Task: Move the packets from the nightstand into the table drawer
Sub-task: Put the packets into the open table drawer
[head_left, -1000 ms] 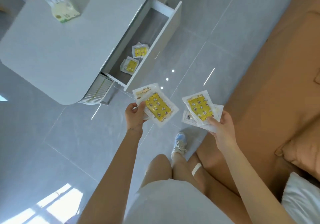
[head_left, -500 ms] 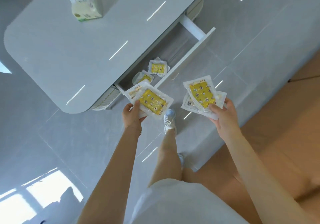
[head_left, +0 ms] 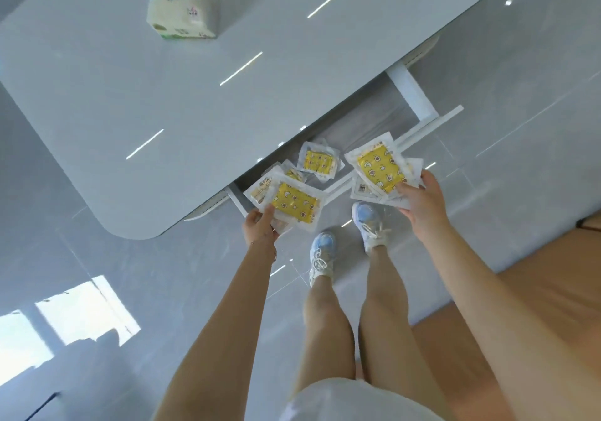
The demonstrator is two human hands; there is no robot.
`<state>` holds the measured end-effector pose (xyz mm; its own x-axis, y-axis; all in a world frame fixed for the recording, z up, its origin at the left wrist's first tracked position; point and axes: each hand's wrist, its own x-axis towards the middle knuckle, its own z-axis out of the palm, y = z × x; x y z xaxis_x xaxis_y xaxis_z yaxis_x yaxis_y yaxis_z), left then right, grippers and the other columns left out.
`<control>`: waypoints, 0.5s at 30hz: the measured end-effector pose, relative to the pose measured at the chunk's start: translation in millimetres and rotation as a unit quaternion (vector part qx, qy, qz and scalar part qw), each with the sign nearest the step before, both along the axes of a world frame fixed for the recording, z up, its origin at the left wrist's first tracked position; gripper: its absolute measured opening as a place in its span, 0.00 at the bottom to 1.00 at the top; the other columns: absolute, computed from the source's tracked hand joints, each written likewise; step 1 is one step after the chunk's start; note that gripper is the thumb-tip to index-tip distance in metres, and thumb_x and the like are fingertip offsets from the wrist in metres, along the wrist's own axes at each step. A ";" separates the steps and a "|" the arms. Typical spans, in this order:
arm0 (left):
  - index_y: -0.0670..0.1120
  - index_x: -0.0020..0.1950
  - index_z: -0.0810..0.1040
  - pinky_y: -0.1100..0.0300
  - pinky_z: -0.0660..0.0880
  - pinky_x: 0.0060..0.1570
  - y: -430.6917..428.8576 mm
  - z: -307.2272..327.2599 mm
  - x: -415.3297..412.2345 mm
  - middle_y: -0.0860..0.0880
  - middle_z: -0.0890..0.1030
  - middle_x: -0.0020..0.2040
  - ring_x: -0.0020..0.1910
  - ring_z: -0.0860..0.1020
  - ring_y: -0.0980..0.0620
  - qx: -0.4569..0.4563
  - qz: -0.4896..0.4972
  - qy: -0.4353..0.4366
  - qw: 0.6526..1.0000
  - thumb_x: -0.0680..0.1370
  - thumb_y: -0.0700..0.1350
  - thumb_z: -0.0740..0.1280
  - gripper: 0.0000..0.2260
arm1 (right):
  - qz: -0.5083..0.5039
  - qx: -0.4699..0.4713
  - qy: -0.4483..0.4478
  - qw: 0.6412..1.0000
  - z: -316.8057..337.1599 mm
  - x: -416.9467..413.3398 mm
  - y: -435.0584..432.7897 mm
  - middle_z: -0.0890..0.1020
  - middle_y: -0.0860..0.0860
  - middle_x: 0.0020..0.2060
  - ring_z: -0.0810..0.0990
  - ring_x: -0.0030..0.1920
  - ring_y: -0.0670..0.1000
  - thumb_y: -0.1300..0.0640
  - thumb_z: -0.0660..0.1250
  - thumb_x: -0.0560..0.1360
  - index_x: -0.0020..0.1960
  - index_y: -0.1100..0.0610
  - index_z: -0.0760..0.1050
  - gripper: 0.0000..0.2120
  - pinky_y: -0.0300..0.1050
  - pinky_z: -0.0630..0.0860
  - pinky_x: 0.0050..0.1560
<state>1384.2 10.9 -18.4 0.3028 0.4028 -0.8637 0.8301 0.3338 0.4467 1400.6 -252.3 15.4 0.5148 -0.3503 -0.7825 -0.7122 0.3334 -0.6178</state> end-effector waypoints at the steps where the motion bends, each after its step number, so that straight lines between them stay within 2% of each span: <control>1: 0.49 0.42 0.74 0.51 0.79 0.50 -0.6 -12.2 6.2 0.45 0.80 0.47 0.47 0.80 0.45 0.005 0.005 0.013 1.000 0.78 0.43 0.67 0.05 | 0.016 -0.001 0.007 1.000 -14.9 11.7 -0.7 0.81 0.50 0.49 0.81 0.49 0.51 0.70 0.63 0.75 0.58 0.54 0.73 0.16 0.47 0.79 0.45; 6: 0.47 0.43 0.75 0.49 0.80 0.51 -4.7 -78.7 37.9 0.43 0.81 0.49 0.46 0.81 0.46 -0.007 0.053 0.048 0.997 0.78 0.43 0.67 0.04 | 0.073 -0.014 0.036 0.997 -90.5 64.9 -3.7 0.80 0.55 0.51 0.80 0.50 0.54 0.70 0.63 0.75 0.58 0.55 0.74 0.16 0.47 0.79 0.47; 8: 0.45 0.48 0.76 0.53 0.82 0.41 -6.2 -102.5 48.7 0.44 0.81 0.49 0.42 0.82 0.47 -0.022 0.069 0.051 0.996 0.78 0.43 0.66 0.02 | 0.101 -0.021 0.042 0.994 -115.9 84.7 -2.2 0.80 0.52 0.47 0.80 0.48 0.53 0.70 0.62 0.75 0.55 0.55 0.74 0.14 0.44 0.77 0.44; 10: 0.43 0.55 0.75 0.56 0.81 0.35 -8.4 -123.3 56.1 0.45 0.81 0.49 0.41 0.81 0.48 -0.032 0.086 0.057 0.994 0.78 0.43 0.66 0.08 | 0.150 -0.040 0.049 0.987 -137.2 103.3 -0.2 0.80 0.51 0.47 0.79 0.49 0.52 0.69 0.62 0.76 0.55 0.54 0.73 0.13 0.42 0.75 0.41; 13: 0.42 0.62 0.74 0.51 0.80 0.48 -15.4 -155.5 61.3 0.44 0.81 0.53 0.49 0.81 0.44 -0.030 0.088 0.064 0.994 0.77 0.43 0.67 0.15 | 0.226 -0.063 0.051 0.971 -168.2 123.3 1.2 0.80 0.53 0.50 0.79 0.50 0.53 0.69 0.61 0.76 0.59 0.56 0.74 0.15 0.41 0.75 0.41; 15: 0.43 0.63 0.74 0.48 0.78 0.55 -22.1 -173.7 63.8 0.44 0.80 0.55 0.51 0.81 0.44 -0.028 0.096 0.067 0.993 0.77 0.43 0.67 0.15 | 0.252 -0.080 0.060 0.963 -187.3 132.8 2.5 0.81 0.53 0.49 0.80 0.48 0.53 0.69 0.61 0.75 0.57 0.56 0.76 0.14 0.41 0.74 0.41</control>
